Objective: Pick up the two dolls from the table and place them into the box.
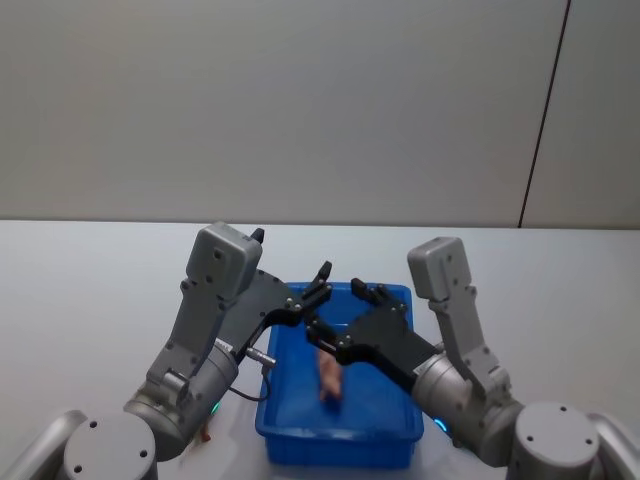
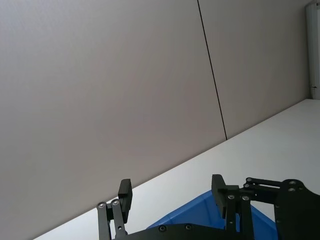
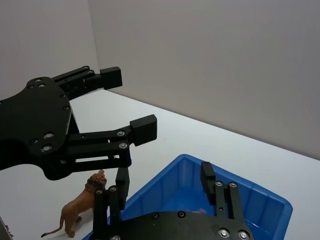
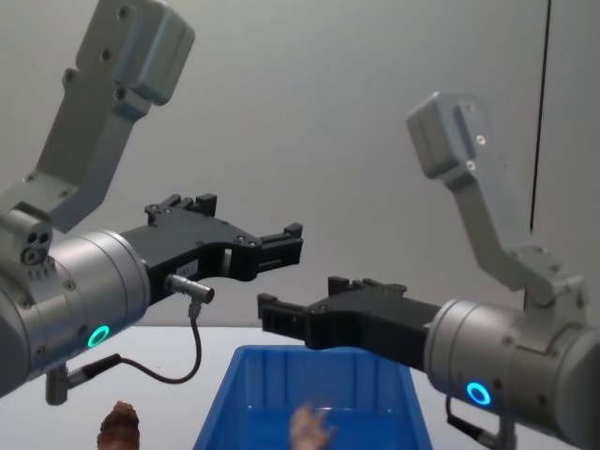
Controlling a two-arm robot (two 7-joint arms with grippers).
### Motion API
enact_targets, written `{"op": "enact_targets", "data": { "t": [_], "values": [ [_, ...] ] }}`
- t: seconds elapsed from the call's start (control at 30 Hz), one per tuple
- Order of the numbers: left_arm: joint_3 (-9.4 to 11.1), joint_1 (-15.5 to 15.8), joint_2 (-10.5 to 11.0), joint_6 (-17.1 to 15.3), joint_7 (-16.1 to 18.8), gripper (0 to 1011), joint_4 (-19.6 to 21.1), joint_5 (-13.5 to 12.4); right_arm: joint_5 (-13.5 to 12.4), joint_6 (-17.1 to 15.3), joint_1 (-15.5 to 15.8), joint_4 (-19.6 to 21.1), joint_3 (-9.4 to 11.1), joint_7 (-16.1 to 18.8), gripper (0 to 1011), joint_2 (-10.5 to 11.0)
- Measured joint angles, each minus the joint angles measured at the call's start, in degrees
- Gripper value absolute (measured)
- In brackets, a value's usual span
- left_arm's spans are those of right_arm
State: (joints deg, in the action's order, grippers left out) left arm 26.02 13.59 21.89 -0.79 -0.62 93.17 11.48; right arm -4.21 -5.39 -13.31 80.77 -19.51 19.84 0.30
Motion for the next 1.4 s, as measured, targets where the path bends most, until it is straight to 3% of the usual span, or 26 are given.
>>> {"op": "enact_targets", "data": {
  "t": [0.07,0.23,0.77,1.4],
  "values": [
    [0.00,0.00,0.00,0.00,0.00,1001,0.00,0.00,0.29,0.00,-0.32,-0.65,-0.20,-0.46,901,-0.30],
    [0.00,0.00,0.00,0.00,0.00,1001,0.00,0.00,0.65,-0.52,-0.25,-0.72,-0.26,-2.24,1001,-0.35],
    [0.00,0.00,0.00,0.00,0.00,1001,0.00,0.00,0.76,-5.23,4.05,5.27,0.78,-9.22,1001,2.33],
    [0.00,0.00,0.00,0.00,0.00,1001,0.00,0.00,0.65,-9.36,8.12,10.41,2.41,-12.83,1001,5.66]
  ]
}}
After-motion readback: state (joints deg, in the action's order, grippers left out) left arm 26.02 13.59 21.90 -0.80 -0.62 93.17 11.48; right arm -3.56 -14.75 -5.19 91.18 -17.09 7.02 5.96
